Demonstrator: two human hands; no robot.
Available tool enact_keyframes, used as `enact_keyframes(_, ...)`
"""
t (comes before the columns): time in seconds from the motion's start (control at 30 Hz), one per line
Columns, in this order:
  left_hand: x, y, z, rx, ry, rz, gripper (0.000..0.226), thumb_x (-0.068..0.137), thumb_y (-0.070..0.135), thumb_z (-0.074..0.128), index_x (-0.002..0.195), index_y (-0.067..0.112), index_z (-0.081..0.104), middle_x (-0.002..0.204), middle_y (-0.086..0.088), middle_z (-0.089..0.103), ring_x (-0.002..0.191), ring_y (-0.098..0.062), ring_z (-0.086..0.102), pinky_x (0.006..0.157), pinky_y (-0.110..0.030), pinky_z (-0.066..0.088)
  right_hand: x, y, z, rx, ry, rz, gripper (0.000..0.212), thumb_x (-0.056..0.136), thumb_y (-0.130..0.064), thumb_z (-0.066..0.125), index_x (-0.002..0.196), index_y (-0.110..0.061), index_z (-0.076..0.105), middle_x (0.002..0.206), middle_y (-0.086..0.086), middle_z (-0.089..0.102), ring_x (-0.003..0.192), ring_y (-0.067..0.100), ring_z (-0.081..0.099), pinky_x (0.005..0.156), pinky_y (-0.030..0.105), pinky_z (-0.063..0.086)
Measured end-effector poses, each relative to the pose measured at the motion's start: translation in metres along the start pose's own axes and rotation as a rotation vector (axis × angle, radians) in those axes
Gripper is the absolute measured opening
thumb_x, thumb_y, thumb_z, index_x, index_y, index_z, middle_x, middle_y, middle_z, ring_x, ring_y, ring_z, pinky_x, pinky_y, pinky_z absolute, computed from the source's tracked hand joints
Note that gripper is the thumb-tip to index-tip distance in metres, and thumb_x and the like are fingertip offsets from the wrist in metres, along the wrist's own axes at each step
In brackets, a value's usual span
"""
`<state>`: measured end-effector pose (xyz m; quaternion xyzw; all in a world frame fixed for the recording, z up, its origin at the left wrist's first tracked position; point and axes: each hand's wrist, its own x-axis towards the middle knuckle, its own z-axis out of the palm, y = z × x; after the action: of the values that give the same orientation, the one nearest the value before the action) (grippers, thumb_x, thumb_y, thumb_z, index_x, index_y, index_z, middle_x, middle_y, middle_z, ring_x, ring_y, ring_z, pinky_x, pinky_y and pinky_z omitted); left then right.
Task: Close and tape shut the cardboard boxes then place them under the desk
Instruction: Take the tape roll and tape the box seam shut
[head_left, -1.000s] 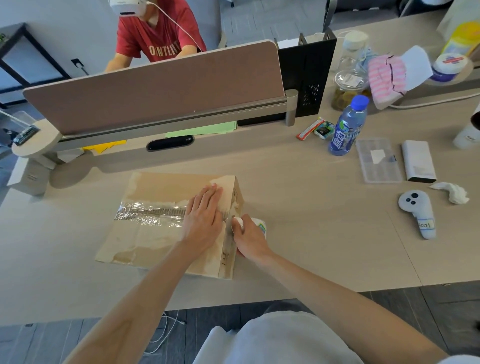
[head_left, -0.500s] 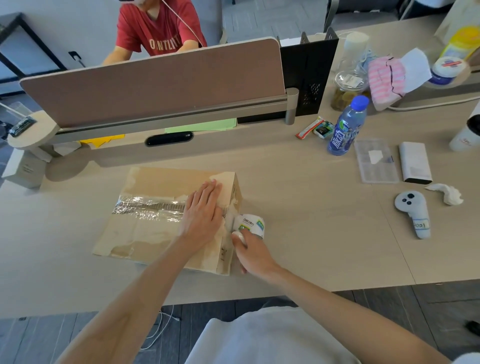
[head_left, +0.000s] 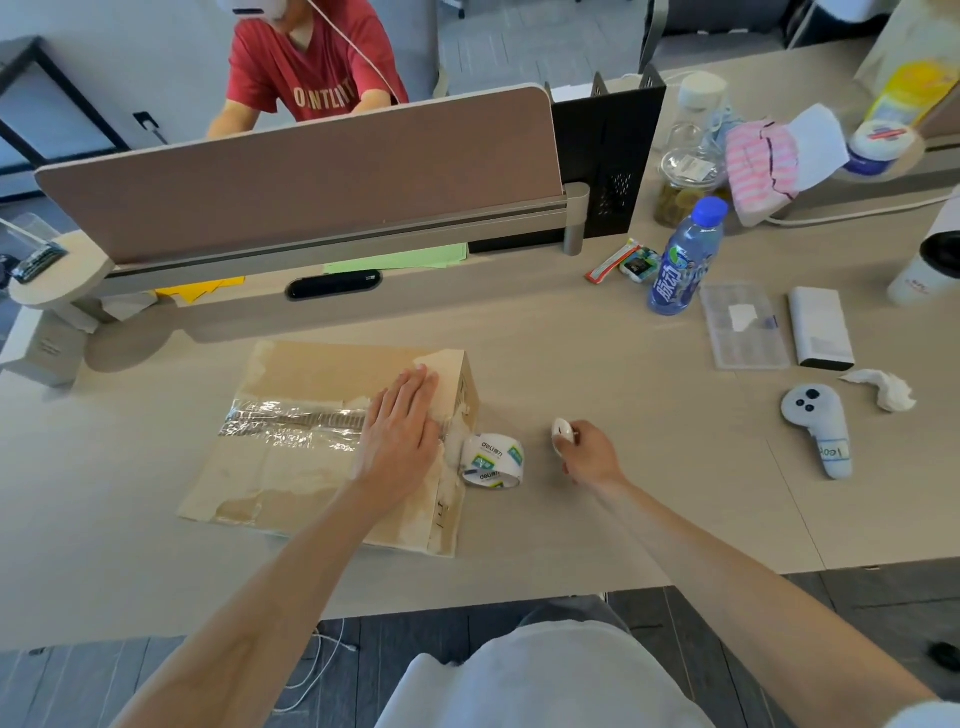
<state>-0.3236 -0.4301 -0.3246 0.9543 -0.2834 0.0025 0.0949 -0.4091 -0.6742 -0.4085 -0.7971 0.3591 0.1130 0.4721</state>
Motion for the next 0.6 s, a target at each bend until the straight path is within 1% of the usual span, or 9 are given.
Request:
enact_keyframes(0.07,0.000,0.000,0.000,-0.001,-0.001,-0.001,0.061,0.092,0.032,0.019,0.149,0.014,0.031,0.156,-0.003,0.031,0.145,-0.020,0.023,0.119,-0.042,0.019,-0.008,-0.005,-0.003,-0.068,0.016,-0.001,0.041,0.094,-0.025,0.054,0.132,-0.008,0.051,0.126,0.018,0.054,0.109,0.034,0.058,0.092,0.041,0.050)
enact_keyframes(0.13,0.000,0.000,0.000,-0.004,-0.005,-0.006,0.061,0.092,0.032,0.019,0.150,0.014,0.030,0.156,-0.002,0.029,0.146,-0.020,0.021,0.119,-0.041,0.017,-0.016,-0.010,-0.003,-0.181,0.137,-0.103,0.051,0.093,-0.020,0.056,0.141,-0.010,0.043,0.144,0.015,0.031,0.124,0.032,0.044,0.099,0.037,0.042)
enact_keyframes(0.17,0.000,0.001,0.000,-0.004,-0.004,-0.009,0.061,0.092,0.031,0.019,0.150,0.015,0.029,0.157,-0.002,0.028,0.146,-0.019,0.021,0.119,-0.040,0.016,-0.019,-0.015,-0.001,-0.221,0.195,-0.195,0.051,0.092,-0.020,0.058,0.141,-0.012,0.046,0.146,0.016,0.028,0.127,0.034,0.039,0.102,0.037,0.038)
enact_keyframes(0.2,0.000,0.001,0.001,-0.003,-0.002,-0.010,0.060,0.093,0.031,0.020,0.150,0.015,0.030,0.156,-0.002,0.029,0.146,-0.019,0.021,0.120,-0.041,0.016,-0.023,-0.022,0.001,-0.226,0.205,-0.280,0.048,0.091,-0.022,0.060,0.137,-0.014,0.052,0.146,0.015,0.030,0.127,0.034,0.038,0.104,0.037,0.034)
enact_keyframes(0.23,0.001,0.001,0.001,-0.001,0.000,-0.010,0.060,0.093,0.030,0.021,0.150,0.015,0.030,0.156,-0.002,0.030,0.145,-0.020,0.022,0.119,-0.041,0.017,-0.026,-0.030,0.004,-0.215,0.159,-0.337,0.044,0.092,-0.027,0.061,0.134,-0.018,0.057,0.143,0.013,0.035,0.126,0.032,0.039,0.106,0.038,0.032)
enact_keyframes(0.33,0.001,-0.001,0.002,0.006,-0.001,-0.009,0.059,0.093,0.028,0.023,0.149,0.014,0.032,0.155,-0.003,0.032,0.145,-0.020,0.024,0.119,-0.040,0.019,-0.032,-0.055,0.012,-0.255,-0.169,-0.382,0.043,0.095,-0.046,0.054,0.134,-0.026,0.056,0.137,0.003,0.047,0.129,0.022,0.041,0.110,0.041,0.026)
enact_keyframes(0.4,0.001,-0.002,0.003,0.011,-0.005,-0.006,0.059,0.093,0.029,0.022,0.149,0.014,0.031,0.155,-0.003,0.031,0.145,-0.020,0.023,0.119,-0.040,0.019,-0.034,-0.064,0.016,-0.285,-0.325,-0.398,0.046,0.095,-0.052,0.051,0.134,-0.027,0.054,0.132,0.001,0.058,0.126,0.021,0.050,0.109,0.042,0.032)
enact_keyframes(0.5,0.001,-0.002,0.003,0.018,-0.015,-0.009,0.059,0.094,0.030,0.021,0.150,0.015,0.030,0.156,-0.003,0.030,0.146,-0.020,0.022,0.119,-0.040,0.018,-0.034,-0.067,0.021,-0.186,-0.368,-0.388,0.040,0.090,-0.052,0.060,0.121,-0.028,0.063,0.116,0.000,0.068,0.107,0.019,0.063,0.094,0.036,0.050)
enact_keyframes(0.6,0.001,-0.001,0.003,0.021,-0.009,-0.008,0.059,0.093,0.029,0.022,0.150,0.014,0.031,0.155,-0.003,0.032,0.145,-0.020,0.024,0.119,-0.041,0.020,-0.034,-0.067,0.026,-0.111,-0.342,-0.398,0.028,0.085,-0.043,0.067,0.107,-0.026,0.067,0.102,-0.001,0.070,0.095,0.017,0.066,0.085,0.036,0.054)
